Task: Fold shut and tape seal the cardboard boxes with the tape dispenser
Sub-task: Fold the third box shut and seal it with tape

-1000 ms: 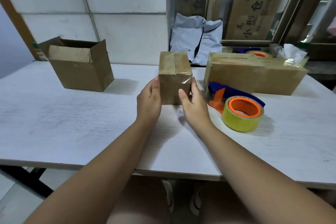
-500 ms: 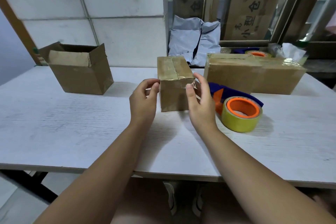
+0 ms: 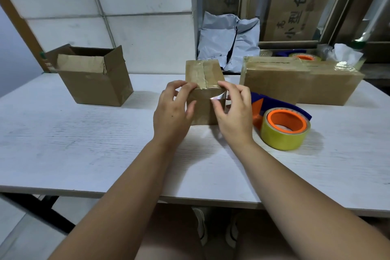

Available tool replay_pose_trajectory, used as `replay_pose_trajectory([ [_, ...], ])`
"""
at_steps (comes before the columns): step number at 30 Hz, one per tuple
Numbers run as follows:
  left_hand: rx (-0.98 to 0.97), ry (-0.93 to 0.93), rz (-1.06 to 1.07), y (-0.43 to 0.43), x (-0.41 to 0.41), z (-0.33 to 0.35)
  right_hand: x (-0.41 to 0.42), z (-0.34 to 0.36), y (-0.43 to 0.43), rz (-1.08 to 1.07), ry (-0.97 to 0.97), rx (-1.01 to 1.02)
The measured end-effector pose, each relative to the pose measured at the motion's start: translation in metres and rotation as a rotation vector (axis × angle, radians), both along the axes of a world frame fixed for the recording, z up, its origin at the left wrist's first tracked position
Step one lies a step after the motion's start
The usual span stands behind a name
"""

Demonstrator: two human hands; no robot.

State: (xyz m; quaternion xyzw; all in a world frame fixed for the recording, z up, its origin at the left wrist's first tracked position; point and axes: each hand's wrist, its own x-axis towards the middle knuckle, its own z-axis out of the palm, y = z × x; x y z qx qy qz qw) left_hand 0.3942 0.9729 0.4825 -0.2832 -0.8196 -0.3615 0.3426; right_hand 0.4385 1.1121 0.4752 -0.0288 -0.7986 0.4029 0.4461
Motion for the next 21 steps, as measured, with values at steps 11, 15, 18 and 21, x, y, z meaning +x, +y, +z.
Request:
replay_pose_trajectory([
  [11, 0.000, 0.027, 0.085, 0.0033, 0.0015, 0.0036, -0.0030, 0.0036, 0.0020, 0.017, 0.080, 0.057],
  [15, 0.001, 0.033, 0.074, 0.0035, 0.0032, 0.0063, -0.0028, 0.0041, 0.0027, 0.070, 0.077, 0.003],
  [18, -0.001, 0.047, 0.069, 0.0034, 0.0032, 0.0056, -0.0031, 0.0033, 0.0017, 0.084, 0.082, -0.013],
  [21, -0.035, 0.066, 0.084, 0.0031, 0.0012, 0.0032, -0.0029, 0.0039, 0.0021, 0.084, 0.077, -0.021],
])
